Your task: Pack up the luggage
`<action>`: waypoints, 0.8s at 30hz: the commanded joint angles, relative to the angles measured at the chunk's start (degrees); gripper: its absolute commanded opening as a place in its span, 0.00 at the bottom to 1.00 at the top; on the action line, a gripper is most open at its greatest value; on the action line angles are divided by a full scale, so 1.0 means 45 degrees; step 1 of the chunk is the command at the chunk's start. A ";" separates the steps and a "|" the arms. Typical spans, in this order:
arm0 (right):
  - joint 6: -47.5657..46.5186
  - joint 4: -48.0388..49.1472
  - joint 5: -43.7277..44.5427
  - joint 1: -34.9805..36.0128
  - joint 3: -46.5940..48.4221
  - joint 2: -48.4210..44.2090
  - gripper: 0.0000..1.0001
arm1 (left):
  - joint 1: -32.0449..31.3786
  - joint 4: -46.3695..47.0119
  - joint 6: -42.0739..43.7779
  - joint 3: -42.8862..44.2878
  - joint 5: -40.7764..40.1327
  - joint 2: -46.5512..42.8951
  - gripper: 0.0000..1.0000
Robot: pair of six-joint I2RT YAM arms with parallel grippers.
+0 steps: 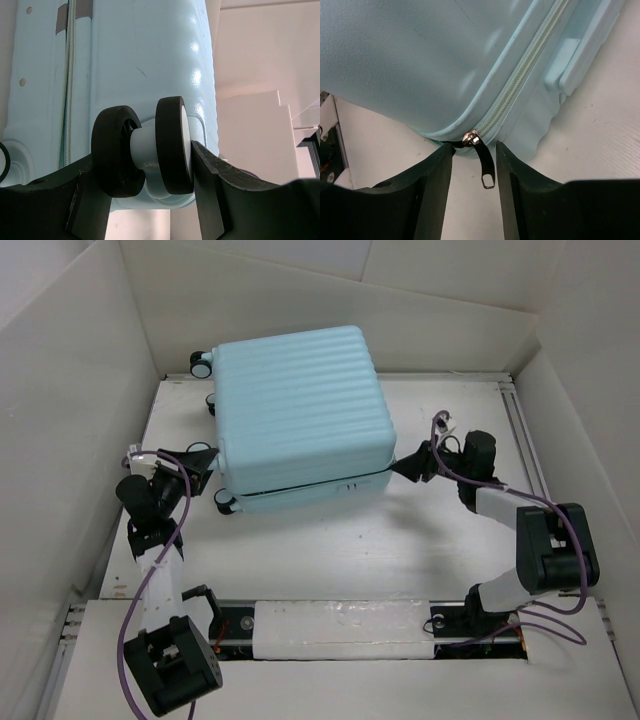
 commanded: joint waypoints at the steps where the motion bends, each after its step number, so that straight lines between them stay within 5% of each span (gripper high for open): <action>1: 0.0181 0.0175 -0.0765 0.0021 -0.0236 -0.0180 0.47 | -0.0082 0.1564 0.1163 0.0676 -0.0030 -0.0438 0.00; 6: 0.0297 0.0175 -0.1000 0.0021 -0.0354 -0.0063 0.41 | -0.0082 0.1564 0.1163 0.0676 -0.0030 -0.0438 0.00; 9: 0.0298 0.0175 -0.1117 0.0021 -0.0354 -0.0063 0.15 | -0.0082 0.1564 0.1163 0.0676 -0.0030 -0.0438 0.00; 12: 0.0298 0.0175 -0.0883 0.0021 -0.0354 -0.0063 0.00 | -0.0082 0.1564 0.1163 0.0676 -0.0030 -0.0555 0.00; 17: 0.0978 0.0059 -0.0337 0.0255 -0.0647 -0.0801 0.00 | -0.0491 0.1564 0.1298 0.0422 -0.0146 -0.0866 0.00; 21: 0.0694 -0.2160 0.2369 0.2299 -0.1135 -0.2616 0.00 | -0.2441 0.1564 0.1300 0.0422 -0.1567 -0.1336 0.00; 22: 0.0689 -0.2942 0.5357 0.4143 -0.1135 -0.3143 0.00 | -0.3180 0.1564 0.1300 0.0422 -0.1766 -0.1471 0.00; 24: 0.0435 -0.5123 0.7991 0.6125 -0.0902 -0.4700 0.00 | -0.3402 0.1564 0.1300 0.0422 -0.1768 -0.1608 0.00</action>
